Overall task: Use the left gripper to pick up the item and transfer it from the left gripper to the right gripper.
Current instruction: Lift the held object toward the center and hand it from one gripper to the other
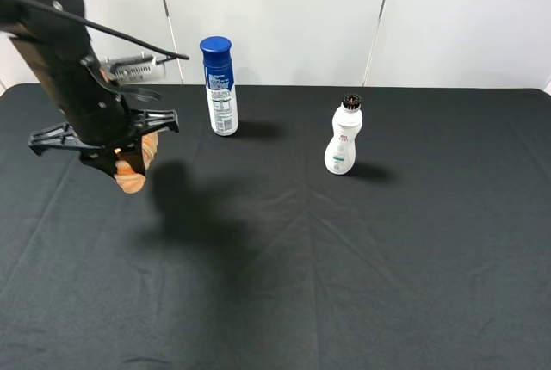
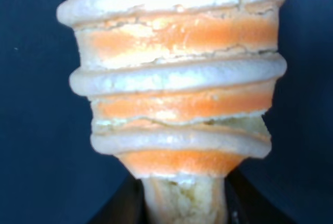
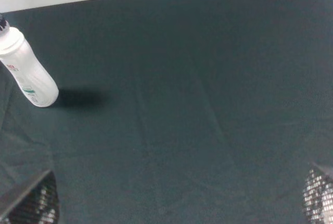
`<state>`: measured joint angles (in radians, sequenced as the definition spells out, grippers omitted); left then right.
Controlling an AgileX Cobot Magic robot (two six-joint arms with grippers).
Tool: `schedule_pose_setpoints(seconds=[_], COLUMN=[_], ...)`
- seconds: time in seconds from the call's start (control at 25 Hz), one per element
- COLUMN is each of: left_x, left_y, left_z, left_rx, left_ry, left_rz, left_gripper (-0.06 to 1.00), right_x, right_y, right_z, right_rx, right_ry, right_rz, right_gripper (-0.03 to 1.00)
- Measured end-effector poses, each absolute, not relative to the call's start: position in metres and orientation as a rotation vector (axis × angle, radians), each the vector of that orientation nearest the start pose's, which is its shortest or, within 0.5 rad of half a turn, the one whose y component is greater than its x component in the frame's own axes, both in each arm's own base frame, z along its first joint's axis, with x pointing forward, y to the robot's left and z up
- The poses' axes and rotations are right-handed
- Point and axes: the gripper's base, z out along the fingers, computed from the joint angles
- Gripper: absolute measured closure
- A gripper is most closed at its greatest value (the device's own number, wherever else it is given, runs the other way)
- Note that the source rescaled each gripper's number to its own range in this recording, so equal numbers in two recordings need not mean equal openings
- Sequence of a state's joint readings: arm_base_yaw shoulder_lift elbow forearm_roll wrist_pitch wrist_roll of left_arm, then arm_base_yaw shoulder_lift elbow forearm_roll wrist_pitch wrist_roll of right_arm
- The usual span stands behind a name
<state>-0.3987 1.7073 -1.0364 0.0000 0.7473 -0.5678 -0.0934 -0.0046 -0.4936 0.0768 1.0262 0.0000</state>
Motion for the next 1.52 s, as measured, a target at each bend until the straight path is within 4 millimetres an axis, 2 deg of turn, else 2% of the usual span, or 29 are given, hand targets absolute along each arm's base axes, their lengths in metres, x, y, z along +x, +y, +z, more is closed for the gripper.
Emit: schedule_pose_setpoints(seconds=[0.48, 0.8, 1.08, 1.24, 1.52], left_x=[0.268, 0.262, 0.262, 0.262, 0.248], left_y=[-0.118, -0.126, -0.133, -0.144, -0.183], left_z=[0.246, 0.252, 0.256, 0.267, 0.287], left_rx=[0.351, 0.699, 0.901, 1.018, 1.267], left_ry=[2.925, 2.893, 2.800, 2.716, 2.538], left_rz=[-0.158, -0.273, -0.367, -0.371, -0.300], left_gripper=[0.88, 0.89, 0.90, 0.90, 0.91], right_x=[-0.003, -0.003, -0.003, -0.003, -0.003], right_y=[0.006, 0.006, 0.006, 0.006, 0.006], right_z=[0.278, 0.278, 0.278, 0.278, 0.278], right_rx=[0.092, 0.092, 0.092, 0.092, 0.092], right_ry=[2.007, 2.007, 2.007, 2.007, 2.007], right_rz=[0.032, 0.032, 0.032, 0.032, 0.032], right_gripper=[-0.03, -0.03, -0.03, -0.03, -0.03])
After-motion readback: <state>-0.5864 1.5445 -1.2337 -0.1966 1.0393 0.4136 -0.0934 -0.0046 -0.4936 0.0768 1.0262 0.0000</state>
